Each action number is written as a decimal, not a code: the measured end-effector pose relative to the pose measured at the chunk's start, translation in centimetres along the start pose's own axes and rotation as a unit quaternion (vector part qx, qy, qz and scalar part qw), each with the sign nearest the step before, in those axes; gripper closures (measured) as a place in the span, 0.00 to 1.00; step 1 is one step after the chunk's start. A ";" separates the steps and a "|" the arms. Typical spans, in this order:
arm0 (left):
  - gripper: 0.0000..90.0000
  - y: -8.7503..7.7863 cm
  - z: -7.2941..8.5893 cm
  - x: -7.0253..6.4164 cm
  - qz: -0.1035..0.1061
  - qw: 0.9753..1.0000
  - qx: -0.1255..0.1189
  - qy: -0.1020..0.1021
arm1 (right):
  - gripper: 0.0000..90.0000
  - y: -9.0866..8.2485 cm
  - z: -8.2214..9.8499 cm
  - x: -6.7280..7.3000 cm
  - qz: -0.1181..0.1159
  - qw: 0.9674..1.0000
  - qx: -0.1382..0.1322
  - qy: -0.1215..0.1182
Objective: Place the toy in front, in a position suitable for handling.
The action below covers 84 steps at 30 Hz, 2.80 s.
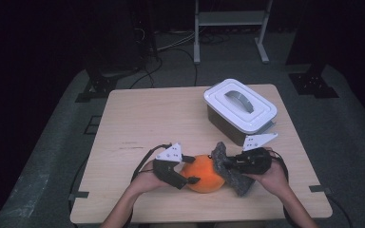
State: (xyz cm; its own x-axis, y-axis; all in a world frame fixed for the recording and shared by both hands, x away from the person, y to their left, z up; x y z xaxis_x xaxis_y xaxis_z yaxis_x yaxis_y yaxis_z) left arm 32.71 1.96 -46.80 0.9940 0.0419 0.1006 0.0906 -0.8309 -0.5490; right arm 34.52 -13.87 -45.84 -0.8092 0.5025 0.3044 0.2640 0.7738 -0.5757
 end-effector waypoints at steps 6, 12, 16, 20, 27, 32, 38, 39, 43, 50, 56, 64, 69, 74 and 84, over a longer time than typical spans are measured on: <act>0.29 -0.6 -0.5 -0.5 0.023 1.000 -0.015 0.004 | 0.86 0.2 0.2 0.0 -0.002 1.000 0.007 -0.002; 0.26 0.1 0.1 -0.2 0.008 1.000 0.008 -0.001 | 0.86 0.1 0.3 0.3 -0.007 1.000 0.014 -0.008; 0.27 0.0 0.1 -1.0 0.040 0.999 0.010 0.003 | 0.86 -0.7 -0.9 1.1 -0.008 1.000 -0.008 -0.017; 0.28 -0.6 -0.5 -0.4 0.020 1.000 -0.011 0.002 | 0.86 -0.1 -0.9 2.2 -0.018 0.999 0.008 -0.035; 0.22 0.6 0.1 -0.2 0.005 1.000 0.008 0.000 | 0.86 0.1 0.3 2.5 -0.040 0.999 0.016 -0.028; 0.26 0.5 0.0 -1.3 0.046 0.999 0.013 0.004 | 0.85 -0.2 0.7 1.7 -0.018 0.999 0.023 -0.025; 0.26 0.2 -0.3 -0.1 0.001 1.000 -0.004 -0.002 | 0.85 -0.2 1.0 2.0 -0.030 0.999 0.024 -0.026; 0.22 0.4 -0.4 0.1 -0.006 1.000 -0.003 -0.005 | 0.85 -0.2 1.1 2.1 -0.034 0.999 0.023 -0.026; 0.18 1.4 0.0 0.0 0.004 1.000 0.000 -0.017 | 0.85 -0.2 1.2 2.2 -0.039 0.999 0.023 -0.026; 0.60 0.6 -0.4 -0.1 -0.019 1.000 0.004 0.020 | 0.86 -0.4 0.5 2.0 -0.027 0.999 0.015 -0.029; 0.60 -0.6 -0.9 0.5 -0.060 0.997 0.013 0.037 | 0.86 -0.9 -1.7 3.0 -0.030 0.999 -0.017 -0.041; 0.54 -0.5 0.0 0.4 -0.047 0.998 0.021 0.027 | 0.86 0.6 0.6 1.9 -0.022 0.999 0.015 -0.028; 0.50 -0.4 0.2 0.4 -0.044 0.999 0.019 0.026 | 0.86 -0.2 2.8 0.1 0.006 0.999 0.039 -0.005; 0.47 -0.3 0.3 0.4 -0.041 0.999 0.016 0.022 | 0.86 -1.1 3.1 -0.2 0.015 0.999 0.044 -0.004; 0.40 -0.3 0.4 0.4 -0.038 0.999 0.010 0.020 | 0.86 -6.0 3.8 -1.8 0.051 0.998 0.025 0.022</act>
State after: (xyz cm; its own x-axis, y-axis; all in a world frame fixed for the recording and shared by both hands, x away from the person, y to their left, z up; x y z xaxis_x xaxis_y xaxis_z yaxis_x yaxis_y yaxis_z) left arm 33.15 2.41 -46.91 0.9810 0.0813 0.1763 0.1674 -0.8145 -0.5555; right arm 32.38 -20.89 -45.81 -0.7559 0.5942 0.2749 0.3158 0.6987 -0.6419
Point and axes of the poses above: each handheld gripper's, and its own axes: y roughly forward along the jaws, z roughly out of its underside, x roughly to its left, the point moved 9 cm from there along y, roughly forward along the jaws, and after that the axes turned 11 degrees about y, right-handed, at the moved point
